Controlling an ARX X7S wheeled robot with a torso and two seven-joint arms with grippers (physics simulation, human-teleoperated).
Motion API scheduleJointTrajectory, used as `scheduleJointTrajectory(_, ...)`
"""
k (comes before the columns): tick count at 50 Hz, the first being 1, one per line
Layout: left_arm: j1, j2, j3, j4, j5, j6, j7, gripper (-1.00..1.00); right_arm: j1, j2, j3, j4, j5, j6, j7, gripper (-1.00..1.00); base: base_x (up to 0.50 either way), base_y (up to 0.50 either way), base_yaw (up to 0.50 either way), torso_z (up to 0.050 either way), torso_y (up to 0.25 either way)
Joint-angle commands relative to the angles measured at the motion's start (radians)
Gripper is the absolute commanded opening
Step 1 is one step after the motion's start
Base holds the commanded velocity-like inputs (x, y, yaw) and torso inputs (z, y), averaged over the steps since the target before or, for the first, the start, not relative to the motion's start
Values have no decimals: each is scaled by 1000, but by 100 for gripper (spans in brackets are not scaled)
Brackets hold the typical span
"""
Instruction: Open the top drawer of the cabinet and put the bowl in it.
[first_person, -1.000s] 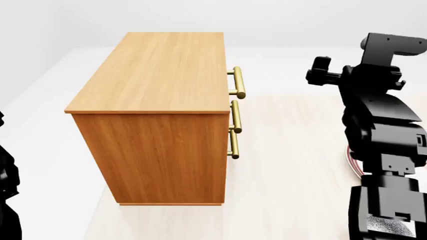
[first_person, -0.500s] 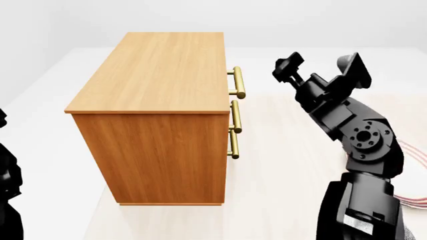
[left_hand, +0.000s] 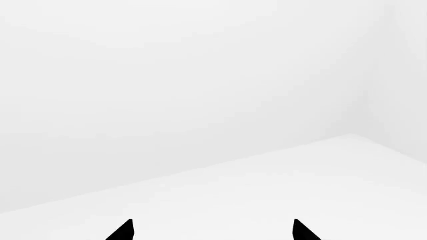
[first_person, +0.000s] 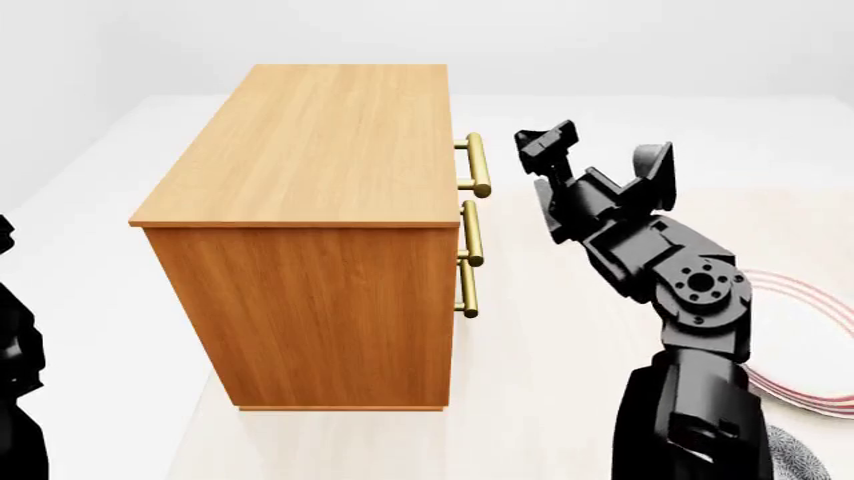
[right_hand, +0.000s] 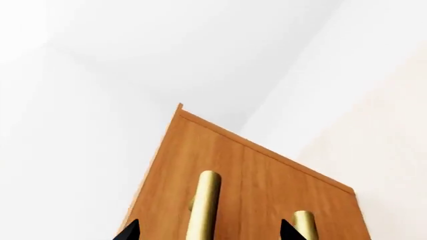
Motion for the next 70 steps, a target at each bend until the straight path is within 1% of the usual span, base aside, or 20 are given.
scheduleJointTrajectory(1,-18,-3,6,-44,6,28,1,100,7,-8,-14,95,24,0,-46,100,0,0,0,0,0)
scheduleJointTrajectory(11,-17,-3,6,-57,10,39,-2,100,43,6,-29,187,65,56,-118,100,0,0,0,0,0)
scheduleJointTrajectory(22,-14,-2,4,-58,15,41,-4,100,68,11,-55,251,65,54,-172,100,0,0,0,0,0)
scheduleJointTrajectory(44,-17,-3,0,-57,19,44,0,100,158,32,-102,540,1,-108,-315,100,0,0,0,0,0)
scheduleJointTrajectory(45,-17,-3,0,-57,20,44,0,100,157,32,-101,541,0,-118,-308,-100,0,0,0,0,0)
scheduleJointTrajectory(56,-18,0,0,-58,23,44,-5,100,128,25,-108,462,7,-74,-285,-100,0,0,0,0,0)
scheduleJointTrajectory(65,-19,0,0,-58,26,44,-6,100,127,33,-111,458,10,-69,-284,-100,0,0,0,0,0)
scheduleJointTrajectory(70,-21,0,0,-58,27,43,-6,100,110,38,-102,415,26,-47,-271,-100,0,0,0,0,0)
